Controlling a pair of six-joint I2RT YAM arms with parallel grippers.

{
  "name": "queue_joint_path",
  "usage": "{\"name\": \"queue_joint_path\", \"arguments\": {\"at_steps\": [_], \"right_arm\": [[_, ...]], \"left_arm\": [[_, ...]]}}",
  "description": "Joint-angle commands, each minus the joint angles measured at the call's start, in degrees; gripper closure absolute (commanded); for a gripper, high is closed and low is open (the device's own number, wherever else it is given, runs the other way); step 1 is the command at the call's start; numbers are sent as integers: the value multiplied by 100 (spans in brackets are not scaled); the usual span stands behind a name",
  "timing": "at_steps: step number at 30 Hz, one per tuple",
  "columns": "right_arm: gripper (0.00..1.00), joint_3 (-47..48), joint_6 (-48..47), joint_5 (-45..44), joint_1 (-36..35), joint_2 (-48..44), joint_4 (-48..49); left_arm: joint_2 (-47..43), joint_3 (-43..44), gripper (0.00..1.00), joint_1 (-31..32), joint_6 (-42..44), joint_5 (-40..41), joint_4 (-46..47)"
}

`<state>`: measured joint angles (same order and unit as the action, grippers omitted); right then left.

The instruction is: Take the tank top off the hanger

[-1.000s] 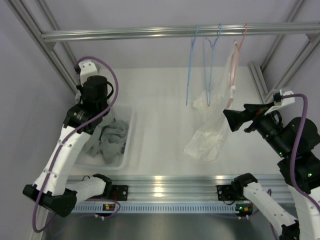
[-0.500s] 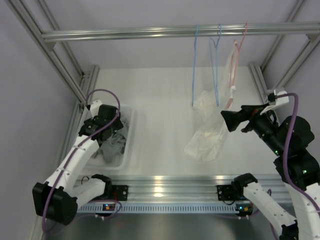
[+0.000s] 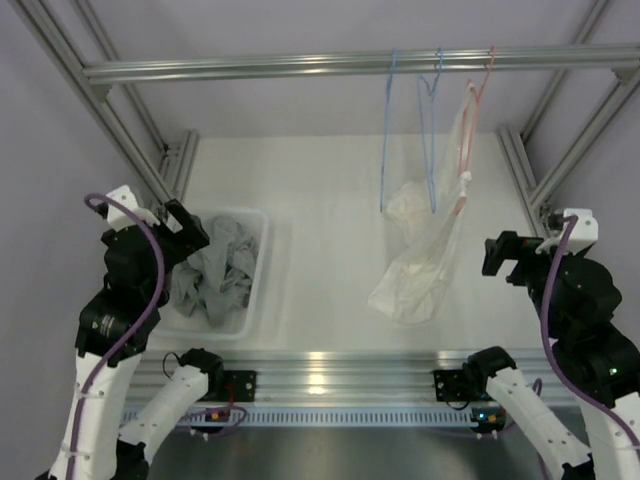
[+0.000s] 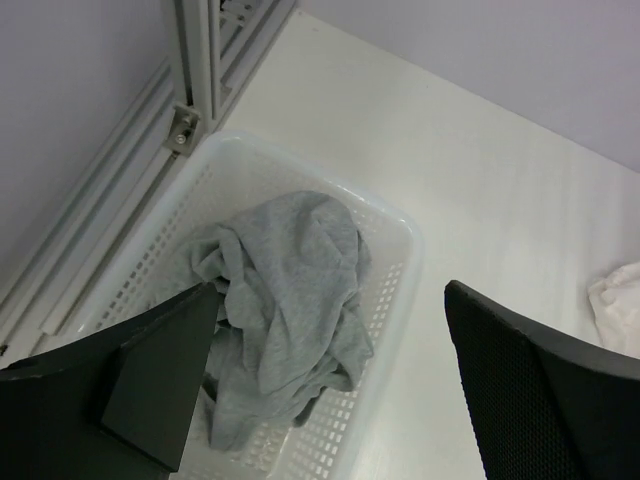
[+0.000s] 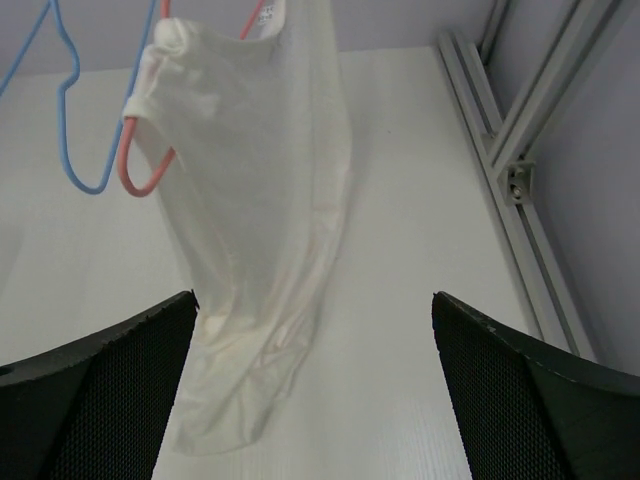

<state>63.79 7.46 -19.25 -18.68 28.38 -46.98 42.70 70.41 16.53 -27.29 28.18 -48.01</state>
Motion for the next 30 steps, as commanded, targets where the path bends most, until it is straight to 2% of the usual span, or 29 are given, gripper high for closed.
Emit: {"name": "queue_joint_path", "arguments": {"at_steps": [1,5,10,30], "right_arm": [[1,63,-271,-580,4,-525,-478],[1,248,-237,-554,-39,-755,-742],[1,152,-254,-317,-118,-1097,-892],[1,107,-70,-607,-119,-940,-865]], "left_arm": [[-480,-247,1,-19,592,135,-455],[-1428,-502,1,-19,970,-23,-472],[-2098,-511,1,-19,1164,-393,-499],[-1756,-801,1,-10,1006,-516,-569]]}}
